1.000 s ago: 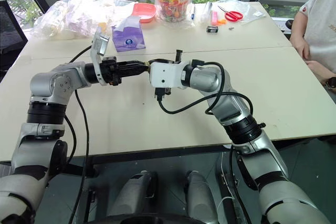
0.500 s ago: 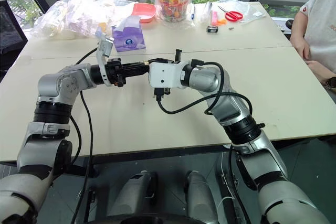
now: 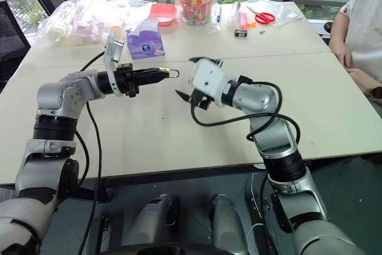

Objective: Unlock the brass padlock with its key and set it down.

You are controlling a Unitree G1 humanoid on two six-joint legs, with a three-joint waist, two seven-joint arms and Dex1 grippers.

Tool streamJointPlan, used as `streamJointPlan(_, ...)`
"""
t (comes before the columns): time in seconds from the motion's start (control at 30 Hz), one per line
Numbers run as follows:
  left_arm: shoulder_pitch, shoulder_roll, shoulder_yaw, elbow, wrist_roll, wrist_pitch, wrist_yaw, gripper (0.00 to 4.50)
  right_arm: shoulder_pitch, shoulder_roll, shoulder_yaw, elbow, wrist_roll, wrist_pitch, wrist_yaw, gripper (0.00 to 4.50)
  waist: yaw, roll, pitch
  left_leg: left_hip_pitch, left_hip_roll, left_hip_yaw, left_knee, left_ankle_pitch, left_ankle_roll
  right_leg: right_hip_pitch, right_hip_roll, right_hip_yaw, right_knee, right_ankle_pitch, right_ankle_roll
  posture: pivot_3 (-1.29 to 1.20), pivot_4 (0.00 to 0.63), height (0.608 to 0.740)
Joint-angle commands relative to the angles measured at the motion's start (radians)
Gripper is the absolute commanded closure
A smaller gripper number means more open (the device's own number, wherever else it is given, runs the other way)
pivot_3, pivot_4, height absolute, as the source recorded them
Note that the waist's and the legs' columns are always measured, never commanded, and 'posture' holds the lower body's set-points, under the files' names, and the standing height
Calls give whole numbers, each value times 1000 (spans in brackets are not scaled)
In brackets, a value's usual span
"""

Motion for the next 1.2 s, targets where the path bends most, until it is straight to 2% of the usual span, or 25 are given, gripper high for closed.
streamJointPlan(0.03, 8, 4, 16, -58, -28, -27, -35, 4487, -49, 36, -64, -57, 63, 91, -77, 43, 1, 0, 0, 0, 0, 0, 0, 0, 0, 0, 0, 0, 0, 0, -1, 0, 150, 740)
streamJointPlan(0.23, 2, -8, 24, -70, -50, -15, -39, 4487, -56, 36, -46, -35, 82, 107, -133, 43, 3, 0, 0, -1, -1, 0, 0, 0, 0, -1, -1, 0, -1, -2, -3, 0, 150, 740)
streamJointPlan(0.7, 9, 0, 37, -136, -110, 22, -38, 4487, -34, -25, 9, 5, 106, 80, -107, 43, 1, 0, 0, -1, -1, 0, 0, 0, 0, 0, -1, 0, -1, -2, -3, 0, 150, 740)
streamJointPlan(0.83, 4, 5, 37, -151, -122, 36, -53, 4487, -34, -48, 10, 25, 160, 107, -56, 43, 1, 0, 0, -1, -1, 0, 0, 0, 0, 0, -1, 0, -1, -2, -3, 0, 150, 740)
streamJointPlan(0.97, 7, 25, 13, -157, -106, 27, -94, 4487, -43, -52, -27, 38, 263, 214, -18, 43, 1, 0, 0, -1, -1, 0, 0, 0, 0, 0, -1, 0, -1, -2, -3, 0, 150, 740)
streamJointPlan(1.2, 25, 44, -27, -180, -87, 7, -123, 4487, -74, -37, -80, 56, 375, 335, -37, 43, 2, 0, 0, -1, -1, 0, 0, 0, 1, -1, -2, 0, -1, -2, -3, 0, 150, 740)
